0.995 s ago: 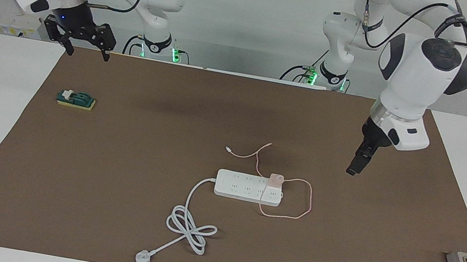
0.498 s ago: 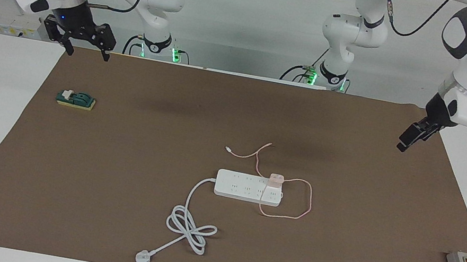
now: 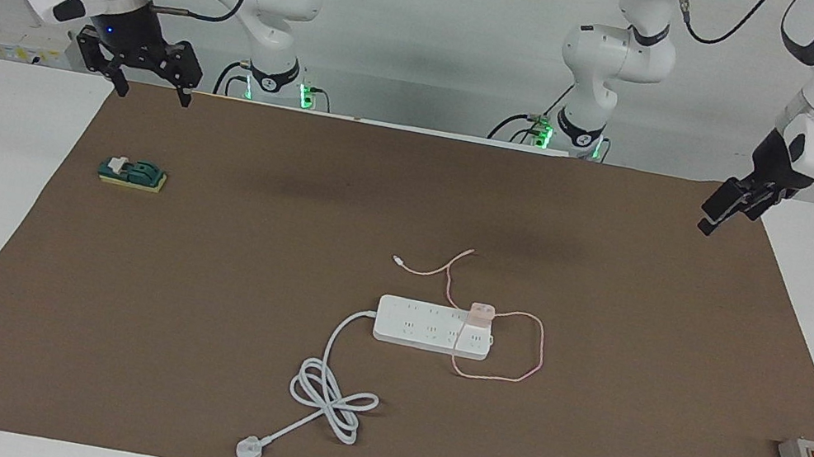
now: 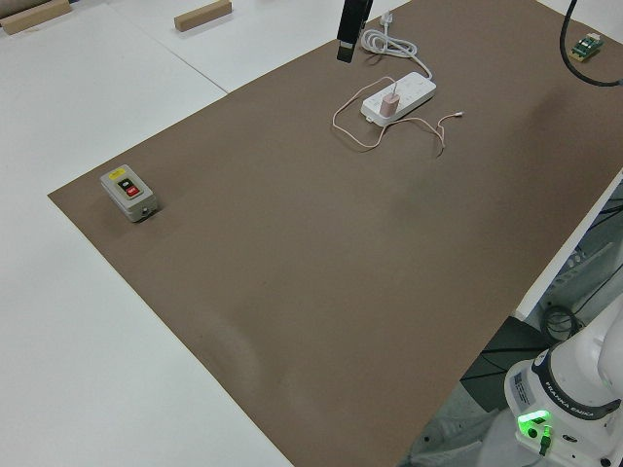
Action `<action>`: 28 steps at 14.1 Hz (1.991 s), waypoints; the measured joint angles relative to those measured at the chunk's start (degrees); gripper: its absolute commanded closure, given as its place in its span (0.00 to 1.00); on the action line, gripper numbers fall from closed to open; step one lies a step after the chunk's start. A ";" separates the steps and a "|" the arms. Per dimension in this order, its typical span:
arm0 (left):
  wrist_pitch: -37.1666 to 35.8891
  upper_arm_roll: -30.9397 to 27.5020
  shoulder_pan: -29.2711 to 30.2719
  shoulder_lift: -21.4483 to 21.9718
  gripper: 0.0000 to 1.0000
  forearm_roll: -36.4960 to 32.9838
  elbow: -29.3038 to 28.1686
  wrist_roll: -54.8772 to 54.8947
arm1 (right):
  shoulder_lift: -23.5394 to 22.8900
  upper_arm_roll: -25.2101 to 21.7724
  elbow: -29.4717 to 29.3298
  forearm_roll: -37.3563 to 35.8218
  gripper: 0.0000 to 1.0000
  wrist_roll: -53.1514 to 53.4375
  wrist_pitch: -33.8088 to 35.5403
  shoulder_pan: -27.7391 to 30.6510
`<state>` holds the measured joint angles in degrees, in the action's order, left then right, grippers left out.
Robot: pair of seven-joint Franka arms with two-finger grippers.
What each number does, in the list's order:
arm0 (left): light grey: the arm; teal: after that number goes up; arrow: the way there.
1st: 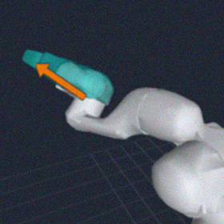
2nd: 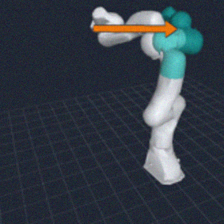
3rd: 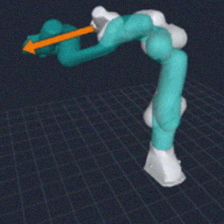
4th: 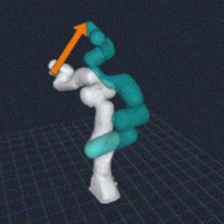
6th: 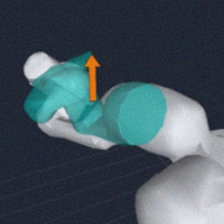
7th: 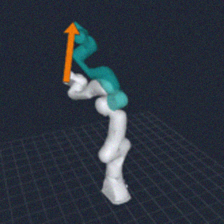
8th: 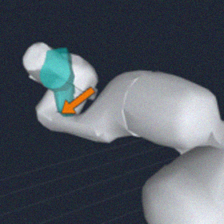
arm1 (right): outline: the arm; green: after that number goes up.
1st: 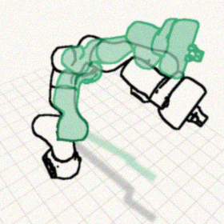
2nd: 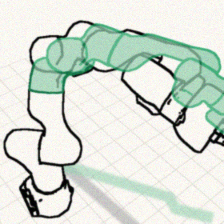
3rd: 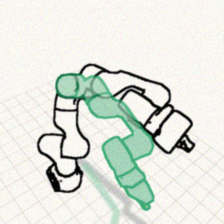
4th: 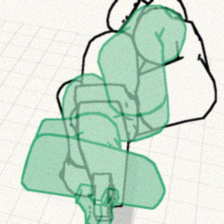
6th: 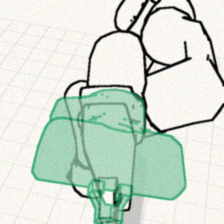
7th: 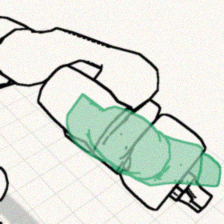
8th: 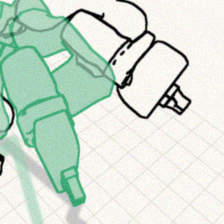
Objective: Plug charger into power strip
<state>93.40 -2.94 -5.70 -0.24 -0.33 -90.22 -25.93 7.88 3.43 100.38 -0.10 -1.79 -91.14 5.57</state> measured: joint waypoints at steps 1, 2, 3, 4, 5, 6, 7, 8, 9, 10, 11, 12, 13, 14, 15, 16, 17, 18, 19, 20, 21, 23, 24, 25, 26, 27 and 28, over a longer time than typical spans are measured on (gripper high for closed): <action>-0.13 0.18 -0.03 0.15 0.00 0.01 -0.85 0.42 | 0.00 0.00 0.00 0.00 0.00 0.00 0.00 0.00; -0.53 0.42 -0.06 0.42 0.00 0.01 -1.77 2.05 | 0.00 0.00 0.00 0.00 0.00 0.00 0.00 0.00; -1.48 0.60 -0.07 0.77 0.00 0.01 -2.50 5.07 | 0.00 0.00 0.00 0.00 0.00 0.00 0.00 0.00; -2.74 0.64 -0.06 1.15 0.00 0.01 -2.99 8.25 | 0.00 0.00 0.00 0.00 0.00 0.00 0.00 0.00; -3.41 0.60 -0.04 1.47 0.00 0.01 -3.26 10.79 | 0.00 0.00 0.00 0.00 0.00 0.00 0.00 0.01; -3.45 0.53 -0.01 1.70 0.00 0.01 -3.37 12.48 | 0.00 0.00 0.00 0.00 0.00 0.00 0.00 0.05; -3.45 0.49 0.00 1.82 0.00 0.01 -3.38 13.52 | 0.00 -0.01 0.00 0.00 0.00 0.00 0.00 0.12; -3.45 0.52 -0.01 1.89 0.00 0.01 -3.39 14.35 | 0.00 -0.02 0.00 0.00 0.00 0.00 0.00 0.21; -3.45 0.57 -0.02 1.90 0.00 0.01 -3.41 14.94 | 0.00 -0.02 0.00 0.00 0.00 0.00 0.00 0.31; -3.45 0.63 -0.04 1.90 0.00 0.01 -3.46 15.49 | 0.00 -0.02 0.00 0.00 0.00 0.00 0.00 0.37; -3.45 0.70 -0.05 1.90 0.00 0.01 -3.50 16.64 | 0.00 -0.02 0.00 0.00 0.00 0.00 0.00 0.41; -3.45 0.75 -0.05 1.90 0.00 0.08 -3.52 18.29 | 0.00 -0.02 0.00 0.00 0.00 0.00 0.00 0.44; -3.44 0.77 -0.05 1.90 0.00 0.44 -3.52 19.99 | 0.00 -0.02 0.00 0.00 0.00 0.00 0.00 0.50; -3.42 0.78 -0.05 1.90 0.00 1.15 -3.52 21.29 | 0.00 -0.02 0.00 0.00 0.00 0.00 0.00 0.55; -3.39 0.78 -0.05 1.91 0.00 1.77 -3.52 22.41 | 0.00 -0.02 0.00 0.00 0.00 0.00 0.00 0.57; -3.35 0.78 -0.05 1.91 0.00 2.00 -3.52 23.26 | 0.00 -0.02 0.00 0.00 0.00 0.00 0.00 0.57; -3.29 0.78 -0.05 1.91 0.00 2.10 -3.52 23.65 | 0.00 -0.02 0.00 0.00 0.00 0.00 0.00 0.57; -3.23 0.79 -0.05 1.91 0.00 2.15 -3.52 23.71 | 0.00 -0.02 0.00 0.00 0.00 0.00 0.00 0.57; -3.22 0.79 -0.05 1.91 0.00 2.16 -3.52 23.71 | 0.00 -0.02 0.00 0.00 0.00 0.00 0.00 0.58; -3.22 0.80 -0.05 1.91 0.00 2.17 -3.52 23.71 | 0.00 -0.02 0.00 0.00 0.00 0.00 0.00 0.58; -3.22 0.80 -0.05 1.91 0.00 2.17 -3.52 23.73 | 0.00 -0.02 0.00 0.00 0.00 0.00 0.00 0.58; -3.22 0.80 -0.05 1.91 0.00 2.17 -3.52 23.81 | 0.00 -0.02 0.00 0.00 0.00 0.00 0.00 0.58; -3.22 0.80 -0.05 1.91 0.00 2.17 -3.53 23.82 | 0.00 -0.02 0.00 0.00 0.00 0.00 0.00 0.58; -3.22 0.80 -0.05 1.91 0.00 2.17 -3.53 23.84 | 0.00 -0.02 0.00 0.00 0.00 0.00 0.00 0.58; -3.22 0.80 -0.05 1.91 0.00 2.17 -3.53 23.87 | 0.00 -0.02 0.00 0.00 0.00 0.00 0.00 0.58; -3.22 0.80 -0.05 1.91 0.00 2.17 -3.54 23.90 | 0.00 -0.02 0.00 0.00 0.00 0.00 0.00 0.58; -3.22 0.80 -0.05 1.91 0.00 2.17 -3.54 23.91 | 0.00 -0.02 0.00 0.00 0.00 0.00 0.00 0.58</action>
<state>90.18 -2.14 -5.75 1.67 1.83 -93.76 -2.01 7.88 3.41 100.39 -0.10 -1.79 -91.14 6.15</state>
